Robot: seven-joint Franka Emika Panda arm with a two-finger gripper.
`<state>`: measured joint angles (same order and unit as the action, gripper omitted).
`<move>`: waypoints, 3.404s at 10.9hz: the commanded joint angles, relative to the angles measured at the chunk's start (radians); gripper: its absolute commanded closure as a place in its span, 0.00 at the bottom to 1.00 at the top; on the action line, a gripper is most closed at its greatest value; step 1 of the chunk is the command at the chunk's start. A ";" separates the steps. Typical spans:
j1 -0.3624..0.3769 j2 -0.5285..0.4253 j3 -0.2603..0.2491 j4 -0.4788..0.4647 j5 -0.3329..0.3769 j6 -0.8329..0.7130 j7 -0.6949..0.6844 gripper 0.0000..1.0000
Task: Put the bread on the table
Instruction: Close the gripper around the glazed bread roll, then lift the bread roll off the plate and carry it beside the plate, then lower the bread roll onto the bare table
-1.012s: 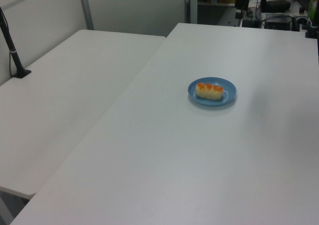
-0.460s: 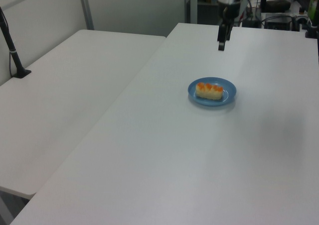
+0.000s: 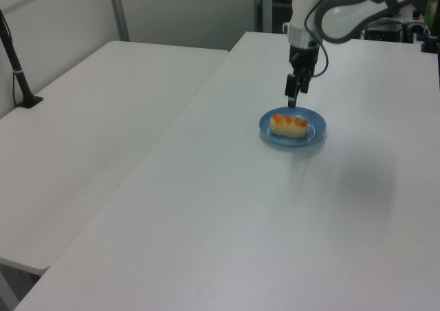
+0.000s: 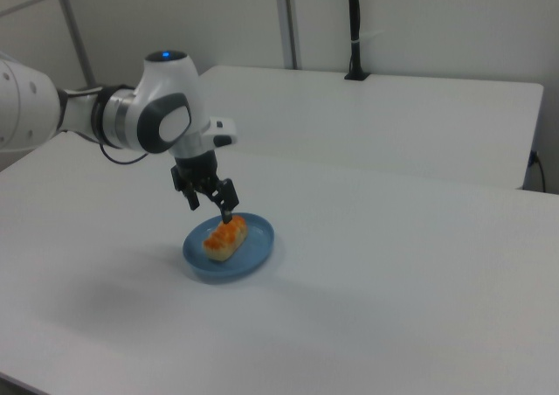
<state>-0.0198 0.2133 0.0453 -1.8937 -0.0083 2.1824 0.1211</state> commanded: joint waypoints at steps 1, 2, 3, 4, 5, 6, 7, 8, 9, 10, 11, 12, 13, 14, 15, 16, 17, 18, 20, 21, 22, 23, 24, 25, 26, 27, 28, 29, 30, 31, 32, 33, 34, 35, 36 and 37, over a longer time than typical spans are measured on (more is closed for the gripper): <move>0.024 0.043 0.007 -0.021 0.024 0.057 0.051 0.00; 0.027 0.066 0.007 -0.018 0.021 0.059 0.049 0.00; 0.027 0.086 0.007 -0.013 0.014 0.075 0.049 0.03; 0.027 0.095 0.007 -0.015 0.011 0.098 0.049 0.03; 0.027 0.104 0.007 -0.016 0.007 0.099 0.048 0.03; 0.024 0.110 0.007 -0.015 0.004 0.099 0.048 0.03; 0.021 0.110 0.005 -0.015 0.002 0.099 0.043 0.03; 0.018 0.115 0.005 -0.018 -0.024 0.099 0.042 0.05; 0.017 0.121 0.005 -0.015 -0.048 0.100 0.042 0.14; 0.015 0.121 0.005 -0.015 -0.048 0.100 0.040 0.30; 0.014 0.118 0.005 -0.013 -0.048 0.100 0.037 0.50; 0.009 0.115 0.005 -0.012 -0.048 0.099 0.023 0.58; 0.008 0.103 0.005 -0.012 -0.048 0.091 0.006 0.61; 0.004 0.077 -0.001 -0.010 -0.048 0.085 0.003 0.61; -0.009 0.052 -0.001 -0.010 -0.048 0.071 0.002 0.61; -0.026 0.032 -0.001 0.005 -0.048 0.015 -0.024 0.61; -0.043 0.012 -0.002 0.018 -0.050 -0.068 -0.071 0.61; -0.063 -0.015 -0.002 0.016 -0.050 -0.111 -0.131 0.61; -0.110 -0.057 -0.002 0.016 -0.068 -0.218 -0.242 0.61; -0.130 -0.074 -0.002 0.013 -0.081 -0.271 -0.306 0.61; -0.150 -0.074 -0.002 0.012 -0.097 -0.317 -0.372 0.61; -0.190 -0.069 -0.002 0.007 -0.128 -0.322 -0.420 0.61; -0.228 -0.065 -0.002 0.007 -0.143 -0.320 -0.444 0.61; -0.271 -0.058 -0.002 0.005 -0.160 -0.314 -0.469 0.62; -0.317 -0.051 -0.002 0.002 -0.180 -0.308 -0.491 0.62; -0.342 -0.037 -0.002 0.002 -0.183 -0.288 -0.492 0.61; -0.374 -0.022 -0.004 -0.005 -0.183 -0.256 -0.492 0.61; -0.405 -0.009 -0.005 -0.021 -0.183 -0.210 -0.491 0.61; -0.429 -0.006 -0.005 -0.042 -0.183 -0.175 -0.488 0.61; -0.449 0.006 -0.005 -0.060 -0.185 -0.126 -0.482 0.61; -0.459 0.015 -0.007 -0.085 -0.185 -0.055 -0.482 0.61; -0.460 0.041 -0.007 -0.103 -0.185 0.023 -0.474 0.61; -0.462 0.058 -0.015 -0.104 -0.185 0.064 -0.463 0.40; -0.460 0.061 -0.031 -0.099 -0.183 0.068 -0.462 0.00; -0.460 0.057 -0.033 -0.097 -0.182 0.059 -0.456 0.00; -0.462 0.045 -0.035 -0.097 -0.176 0.053 -0.416 0.00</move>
<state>-0.4859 0.2804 0.0257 -1.9771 -0.1780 2.2168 -0.3514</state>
